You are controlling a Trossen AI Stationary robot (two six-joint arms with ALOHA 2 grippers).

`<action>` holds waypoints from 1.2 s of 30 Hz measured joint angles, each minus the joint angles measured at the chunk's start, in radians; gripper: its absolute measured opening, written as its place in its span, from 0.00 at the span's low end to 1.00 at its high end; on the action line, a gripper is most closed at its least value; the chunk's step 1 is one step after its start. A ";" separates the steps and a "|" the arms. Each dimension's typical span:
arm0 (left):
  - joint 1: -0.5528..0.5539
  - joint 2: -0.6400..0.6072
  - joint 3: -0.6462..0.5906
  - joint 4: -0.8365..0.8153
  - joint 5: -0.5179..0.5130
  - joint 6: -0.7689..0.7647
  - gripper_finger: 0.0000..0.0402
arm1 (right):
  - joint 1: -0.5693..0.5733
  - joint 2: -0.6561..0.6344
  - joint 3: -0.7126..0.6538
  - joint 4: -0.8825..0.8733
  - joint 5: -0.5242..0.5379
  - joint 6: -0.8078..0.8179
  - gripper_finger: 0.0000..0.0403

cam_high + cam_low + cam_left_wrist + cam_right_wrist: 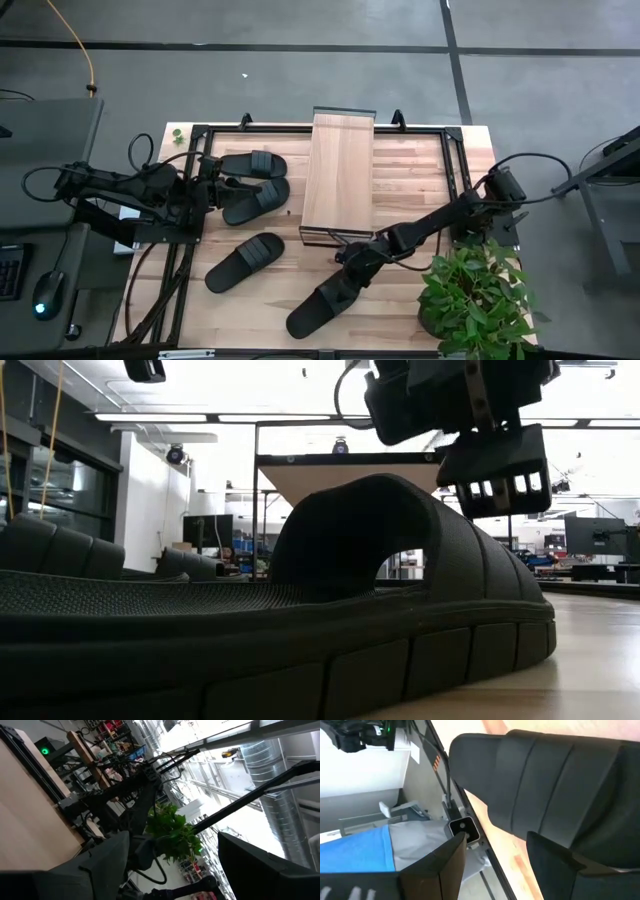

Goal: Pick and place slides into the shelf
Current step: Put the black slide on the shelf

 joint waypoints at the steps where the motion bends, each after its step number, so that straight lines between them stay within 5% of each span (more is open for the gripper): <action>1: 0.000 0.000 0.000 0.000 0.000 0.000 0.71 | 0.000 0.002 0.000 -0.005 0.000 0.001 0.50; 25: 0.000 0.000 0.000 -0.002 0.016 -0.009 0.71 | 0.014 0.001 0.000 -0.159 0.071 -0.035 0.50; 36: 0.000 0.000 0.000 -0.002 0.018 -0.012 0.71 | 0.047 0.118 0.000 0.058 0.023 0.039 0.50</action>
